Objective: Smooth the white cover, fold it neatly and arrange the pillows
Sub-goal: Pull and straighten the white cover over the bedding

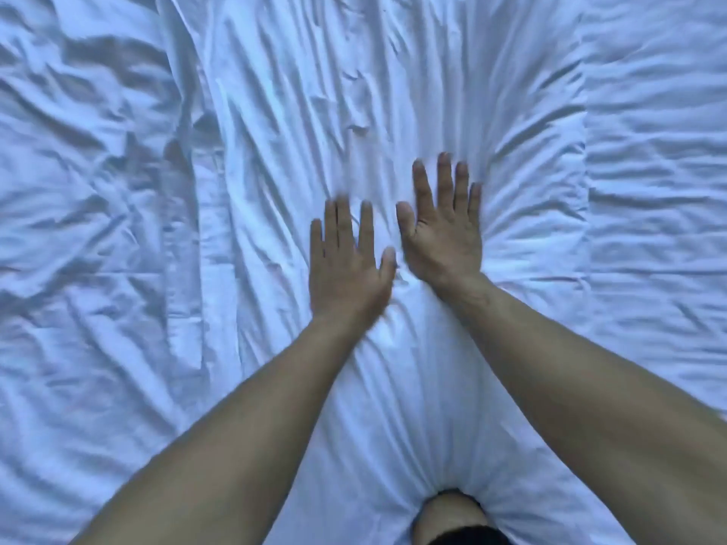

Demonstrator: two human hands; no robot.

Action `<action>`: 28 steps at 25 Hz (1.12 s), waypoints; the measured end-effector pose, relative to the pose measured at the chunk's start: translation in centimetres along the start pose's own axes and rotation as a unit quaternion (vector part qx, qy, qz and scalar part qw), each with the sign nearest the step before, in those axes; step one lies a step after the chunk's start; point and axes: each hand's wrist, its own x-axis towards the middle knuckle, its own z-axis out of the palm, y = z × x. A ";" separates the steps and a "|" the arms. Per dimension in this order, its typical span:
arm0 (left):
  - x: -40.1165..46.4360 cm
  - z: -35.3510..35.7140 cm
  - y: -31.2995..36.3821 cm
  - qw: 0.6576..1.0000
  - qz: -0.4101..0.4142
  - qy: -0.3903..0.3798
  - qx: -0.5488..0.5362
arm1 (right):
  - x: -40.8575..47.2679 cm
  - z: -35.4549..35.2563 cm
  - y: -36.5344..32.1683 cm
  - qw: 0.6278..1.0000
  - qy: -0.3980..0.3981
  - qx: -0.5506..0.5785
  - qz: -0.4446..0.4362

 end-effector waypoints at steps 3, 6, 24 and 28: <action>-15.2 0.9 0.1 0.996 0.012 -0.087 0.021 | -14.2 1.2 0.1 0.999 -0.046 -0.005 -0.003; -22.2 2.3 -1.4 0.991 0.064 -0.114 0.023 | -25.6 2.5 1.3 0.996 -0.077 -0.024 -0.030; -47.7 4.4 -1.4 0.990 0.056 -0.122 0.045 | -52.3 5.1 5.0 0.996 -0.085 -0.013 -0.015; -50.9 2.2 -0.5 0.981 0.031 -0.189 0.044 | -57.7 2.0 6.2 0.982 -0.188 0.002 -0.031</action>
